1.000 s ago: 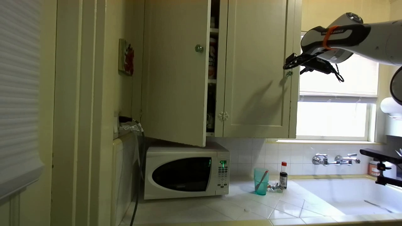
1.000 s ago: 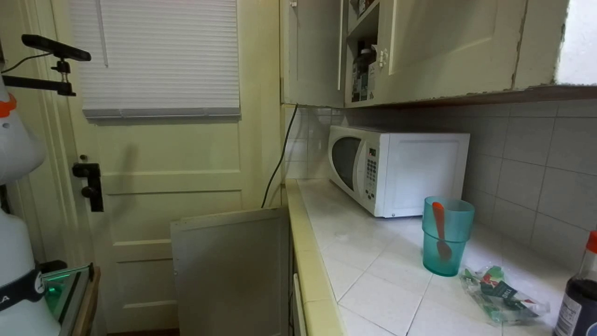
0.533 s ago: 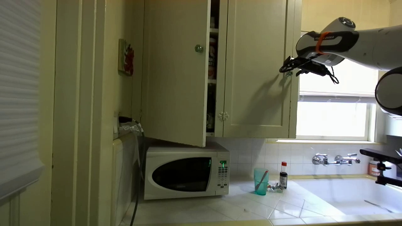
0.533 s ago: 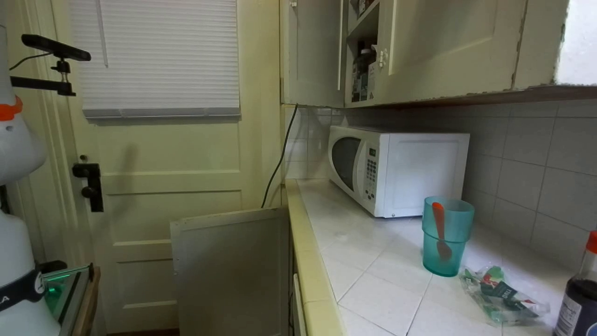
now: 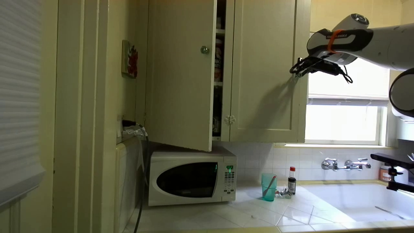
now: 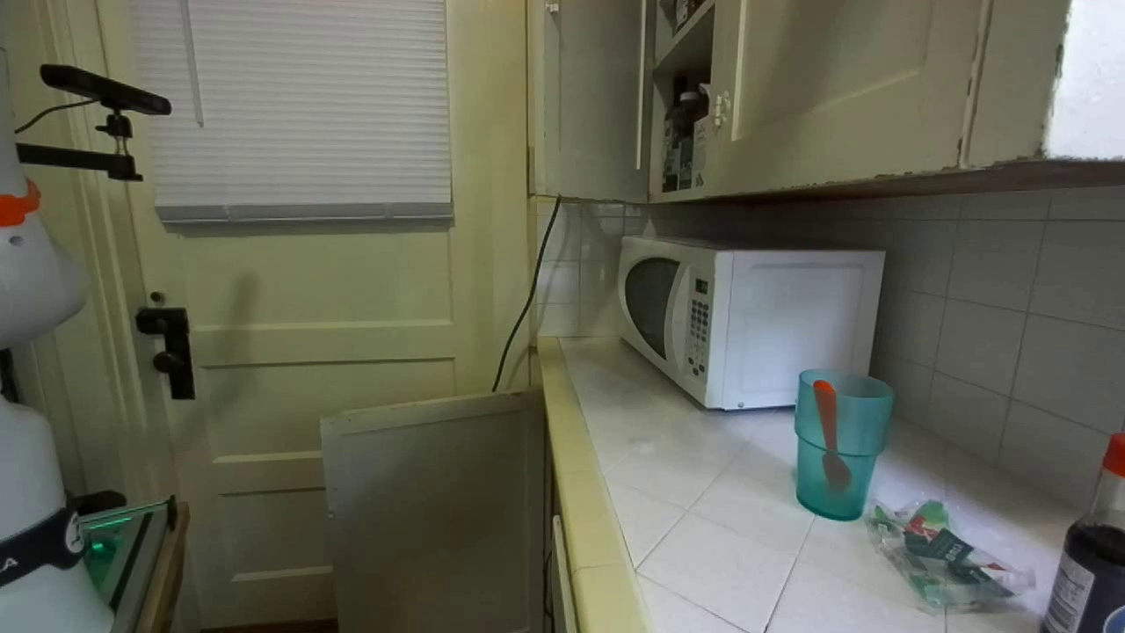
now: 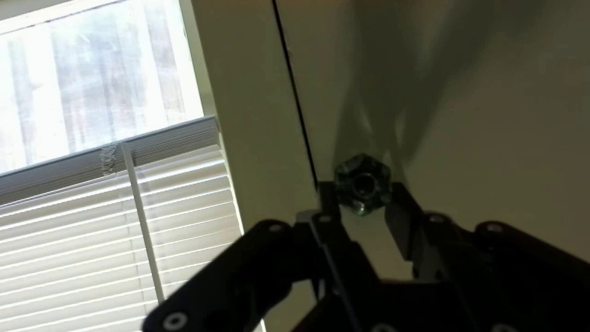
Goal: Open the cupboard, then place the pink cup on the second shelf
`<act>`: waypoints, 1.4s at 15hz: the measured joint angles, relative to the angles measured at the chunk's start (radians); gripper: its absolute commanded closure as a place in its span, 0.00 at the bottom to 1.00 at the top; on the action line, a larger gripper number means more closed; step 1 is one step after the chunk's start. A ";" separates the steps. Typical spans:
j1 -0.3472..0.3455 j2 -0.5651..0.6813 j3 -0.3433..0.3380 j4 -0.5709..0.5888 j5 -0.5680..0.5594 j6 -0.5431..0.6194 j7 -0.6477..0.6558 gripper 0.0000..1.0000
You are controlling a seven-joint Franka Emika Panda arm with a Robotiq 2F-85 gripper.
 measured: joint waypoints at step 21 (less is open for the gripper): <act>0.218 -0.657 0.018 -0.320 0.142 -0.739 -0.195 0.00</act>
